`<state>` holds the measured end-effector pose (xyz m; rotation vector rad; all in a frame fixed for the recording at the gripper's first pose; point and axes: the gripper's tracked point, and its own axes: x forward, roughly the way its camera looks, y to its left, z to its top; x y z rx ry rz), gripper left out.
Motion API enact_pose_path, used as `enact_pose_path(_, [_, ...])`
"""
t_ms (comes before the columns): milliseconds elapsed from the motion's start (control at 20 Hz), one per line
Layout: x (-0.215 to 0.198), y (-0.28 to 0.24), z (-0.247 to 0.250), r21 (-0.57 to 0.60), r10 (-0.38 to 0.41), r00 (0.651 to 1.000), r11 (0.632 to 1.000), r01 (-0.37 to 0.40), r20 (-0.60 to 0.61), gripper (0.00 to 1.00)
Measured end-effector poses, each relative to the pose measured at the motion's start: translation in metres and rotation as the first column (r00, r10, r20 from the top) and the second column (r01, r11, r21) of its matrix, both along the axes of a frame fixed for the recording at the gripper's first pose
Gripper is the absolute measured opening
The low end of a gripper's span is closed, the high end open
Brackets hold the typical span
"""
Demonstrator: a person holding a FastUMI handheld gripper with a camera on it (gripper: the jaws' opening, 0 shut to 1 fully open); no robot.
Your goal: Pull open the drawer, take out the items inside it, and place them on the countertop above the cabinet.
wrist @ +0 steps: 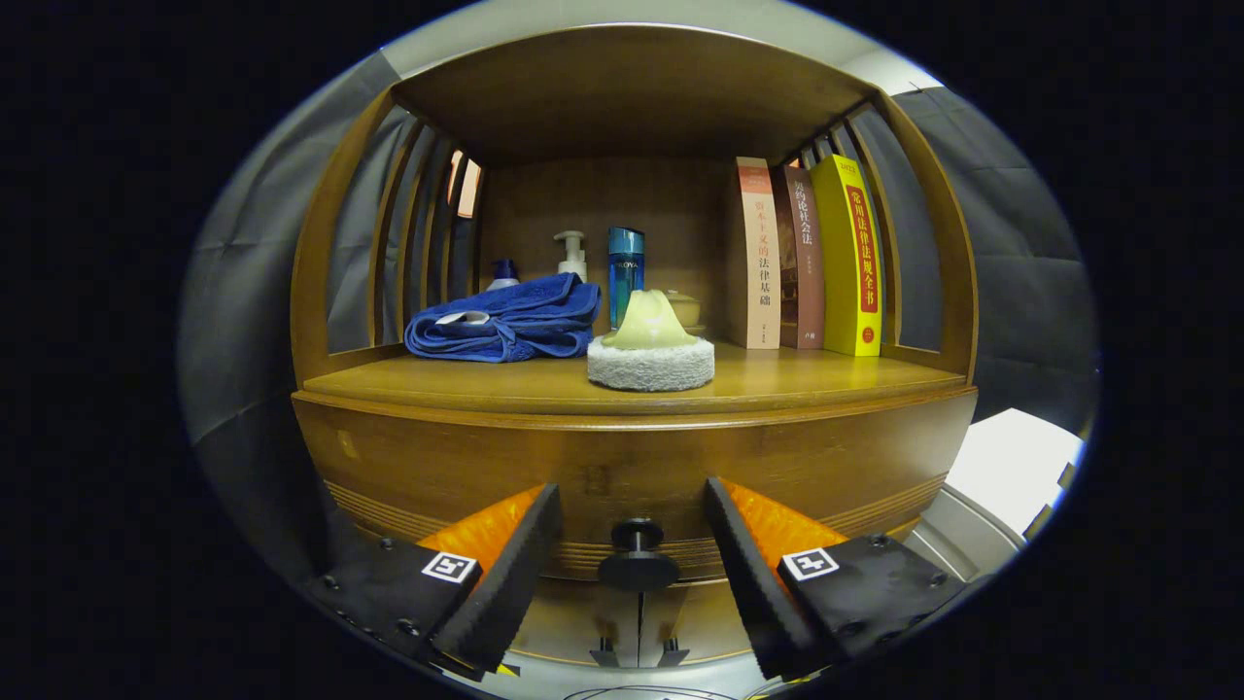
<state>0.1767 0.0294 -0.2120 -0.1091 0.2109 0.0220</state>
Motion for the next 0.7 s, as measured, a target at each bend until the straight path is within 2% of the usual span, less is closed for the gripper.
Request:
enact_pose_path(200, [-0.016, -0.002, 0.039, 0.019, -0.001, 0.998, 1.000, 0.000, 0.065, 0.99])
enact_pose_path(700, [-0.096, -0.009, 0.164, 0.003, 0.041, 0.984, 0.999, -0.042, 0.174, 0.99])
